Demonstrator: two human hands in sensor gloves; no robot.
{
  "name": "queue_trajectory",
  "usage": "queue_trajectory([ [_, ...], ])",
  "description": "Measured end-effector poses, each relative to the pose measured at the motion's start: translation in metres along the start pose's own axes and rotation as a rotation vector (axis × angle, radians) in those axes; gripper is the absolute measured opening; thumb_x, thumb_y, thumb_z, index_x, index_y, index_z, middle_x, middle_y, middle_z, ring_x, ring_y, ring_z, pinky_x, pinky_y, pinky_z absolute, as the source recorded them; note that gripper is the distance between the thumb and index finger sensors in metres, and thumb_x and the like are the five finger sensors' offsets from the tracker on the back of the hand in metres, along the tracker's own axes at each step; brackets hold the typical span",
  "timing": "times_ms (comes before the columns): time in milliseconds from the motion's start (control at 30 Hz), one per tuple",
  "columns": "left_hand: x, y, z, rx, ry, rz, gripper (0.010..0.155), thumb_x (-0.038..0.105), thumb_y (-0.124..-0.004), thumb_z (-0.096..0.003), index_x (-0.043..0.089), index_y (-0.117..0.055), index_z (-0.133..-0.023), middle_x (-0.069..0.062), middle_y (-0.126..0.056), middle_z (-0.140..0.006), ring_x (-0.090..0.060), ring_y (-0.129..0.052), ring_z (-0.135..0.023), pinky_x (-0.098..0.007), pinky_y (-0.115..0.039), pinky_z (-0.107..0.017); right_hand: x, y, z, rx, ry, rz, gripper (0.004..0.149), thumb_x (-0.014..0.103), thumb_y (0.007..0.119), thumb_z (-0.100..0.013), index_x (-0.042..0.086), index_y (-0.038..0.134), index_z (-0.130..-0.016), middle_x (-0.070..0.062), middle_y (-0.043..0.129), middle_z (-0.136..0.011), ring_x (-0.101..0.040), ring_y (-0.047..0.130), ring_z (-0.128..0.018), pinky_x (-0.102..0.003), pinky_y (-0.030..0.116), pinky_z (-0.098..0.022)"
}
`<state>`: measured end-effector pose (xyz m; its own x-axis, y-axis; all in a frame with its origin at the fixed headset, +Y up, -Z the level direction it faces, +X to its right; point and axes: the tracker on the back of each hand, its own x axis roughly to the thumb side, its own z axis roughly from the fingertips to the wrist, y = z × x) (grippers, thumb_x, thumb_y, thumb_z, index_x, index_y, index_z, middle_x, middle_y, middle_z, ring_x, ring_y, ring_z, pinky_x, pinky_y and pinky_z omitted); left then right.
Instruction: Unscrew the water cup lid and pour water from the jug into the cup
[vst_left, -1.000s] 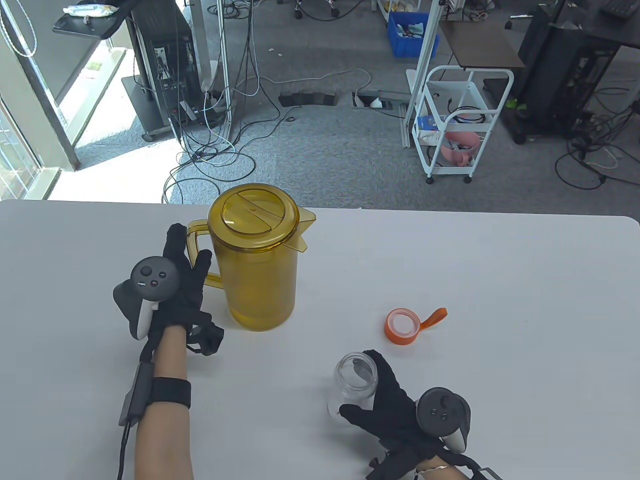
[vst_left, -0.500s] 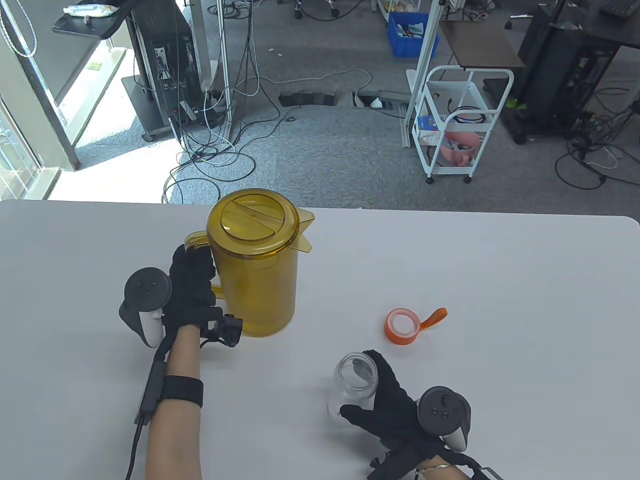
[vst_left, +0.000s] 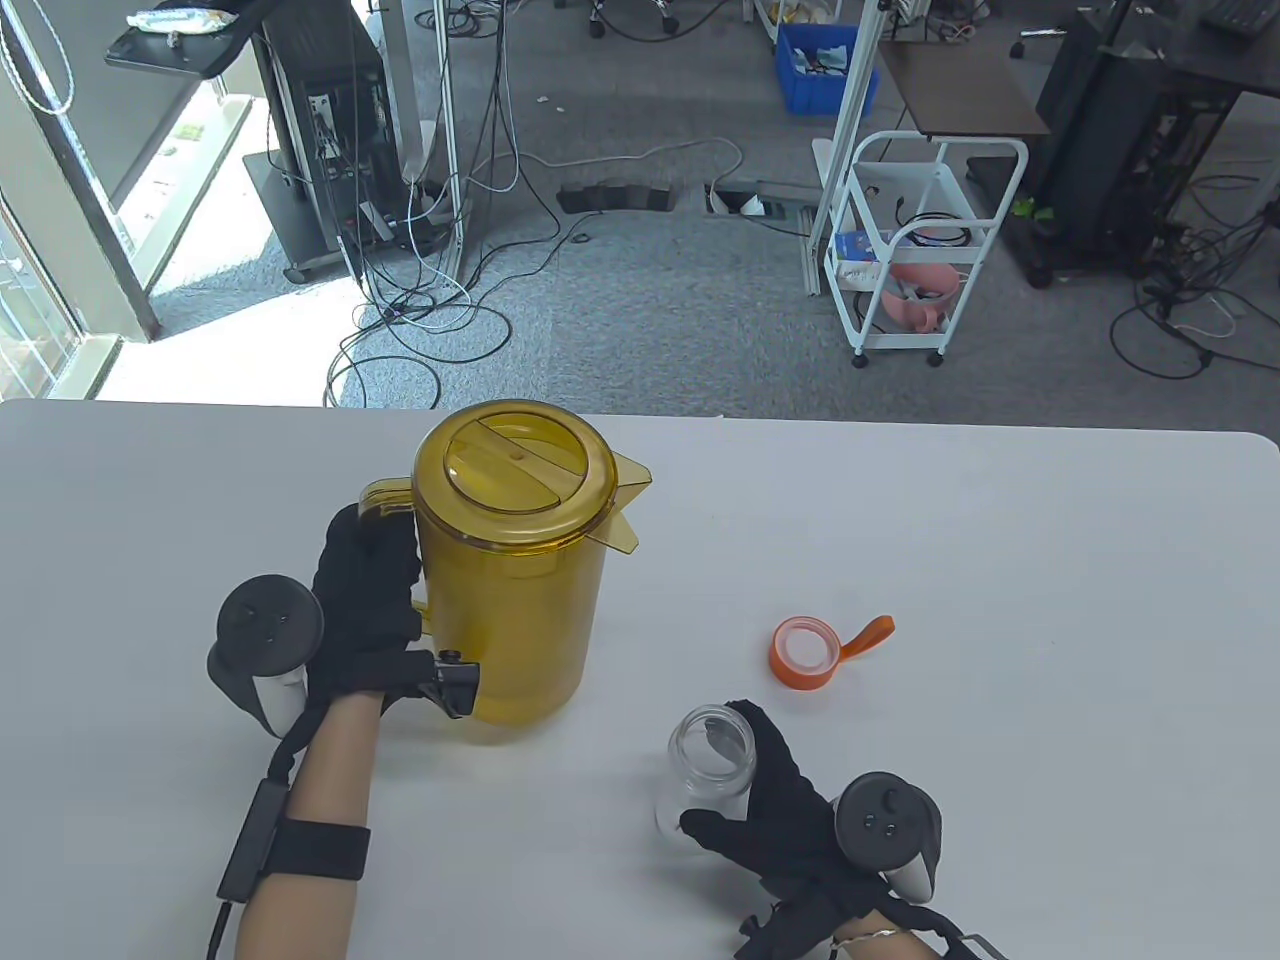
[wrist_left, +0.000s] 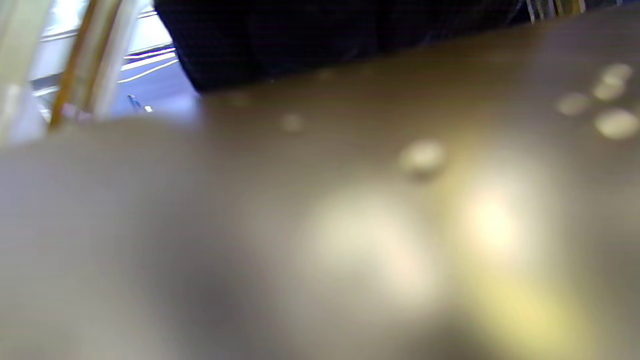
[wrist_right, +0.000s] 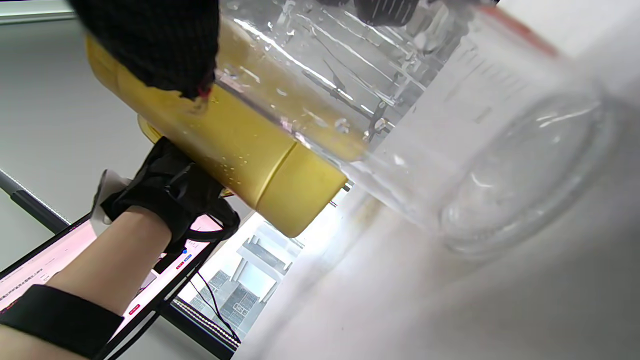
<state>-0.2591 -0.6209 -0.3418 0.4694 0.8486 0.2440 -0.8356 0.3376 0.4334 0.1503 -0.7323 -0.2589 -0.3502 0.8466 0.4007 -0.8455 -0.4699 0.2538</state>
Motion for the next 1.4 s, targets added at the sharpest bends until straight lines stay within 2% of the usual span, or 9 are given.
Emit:
queue_trajectory([
  [233, 0.064, 0.033, 0.014, -0.043, -0.125, -0.085, 0.038, 0.060, -0.057, -0.0633, 0.035, -0.059, -0.091, 0.021, -0.082, -0.063, 0.002, -0.091, -0.046, -0.031, -0.083, -0.064, 0.000, 0.000, 0.001, -0.001, 0.001, 0.000, 0.100, 0.045, 0.087, -0.044, 0.013, 0.018, -0.109, -0.020, 0.035, -0.115, -0.045, 0.051, -0.106, -0.070, 0.040, -0.070],
  [333, 0.079, 0.043, 0.028, -0.098, -0.138, -0.140, 0.038, 0.061, -0.056, -0.0638, 0.037, -0.058, -0.092, 0.022, -0.081, -0.064, 0.003, -0.091, -0.047, -0.031, -0.083, -0.065, 0.000, 0.000, 0.001, 0.001, 0.002, -0.005, 0.100, 0.045, 0.087, -0.044, 0.013, 0.018, -0.109, -0.019, 0.035, -0.115, -0.045, 0.051, -0.106, -0.070, 0.039, -0.070],
  [533, 0.089, 0.055, 0.057, -0.153, -0.151, -0.237, 0.037, 0.061, -0.057, -0.0640, 0.037, -0.059, -0.092, 0.022, -0.082, -0.064, 0.003, -0.091, -0.047, -0.031, -0.083, -0.065, 0.000, -0.001, 0.001, -0.003, 0.003, -0.001, 0.100, 0.045, 0.087, -0.044, 0.013, 0.018, -0.109, -0.020, 0.035, -0.115, -0.045, 0.051, -0.106, -0.070, 0.040, -0.070],
  [733, 0.103, 0.055, 0.078, -0.230, -0.222, -0.410, 0.037, 0.061, -0.056, -0.0639, 0.037, -0.059, -0.093, 0.022, -0.081, -0.064, 0.003, -0.091, -0.047, -0.030, -0.083, -0.065, 0.000, -0.001, 0.001, -0.004, 0.006, -0.004, 0.100, 0.045, 0.088, -0.044, 0.013, 0.019, -0.109, -0.020, 0.036, -0.115, -0.045, 0.052, -0.106, -0.070, 0.039, -0.070],
  [967, 0.116, 0.052, 0.089, -0.251, -0.262, -0.519, 0.037, 0.061, -0.056, -0.0638, 0.038, -0.059, -0.093, 0.022, -0.081, -0.063, 0.003, -0.091, -0.046, -0.030, -0.084, -0.064, 0.000, -0.001, 0.001, -0.006, 0.005, 0.000, 0.100, 0.045, 0.088, -0.044, 0.012, 0.019, -0.109, -0.020, 0.036, -0.115, -0.045, 0.052, -0.106, -0.070, 0.039, -0.070],
  [1400, 0.147, 0.020, 0.095, -0.290, -0.400, -0.729, 0.037, 0.061, -0.055, -0.0642, 0.038, -0.058, -0.093, 0.022, -0.081, -0.063, 0.003, -0.091, -0.045, -0.031, -0.083, -0.063, -0.001, 0.000, 0.001, -0.007, 0.004, 0.000, 0.100, 0.045, 0.088, -0.043, 0.012, 0.019, -0.109, -0.020, 0.036, -0.115, -0.046, 0.052, -0.106, -0.070, 0.039, -0.070],
])
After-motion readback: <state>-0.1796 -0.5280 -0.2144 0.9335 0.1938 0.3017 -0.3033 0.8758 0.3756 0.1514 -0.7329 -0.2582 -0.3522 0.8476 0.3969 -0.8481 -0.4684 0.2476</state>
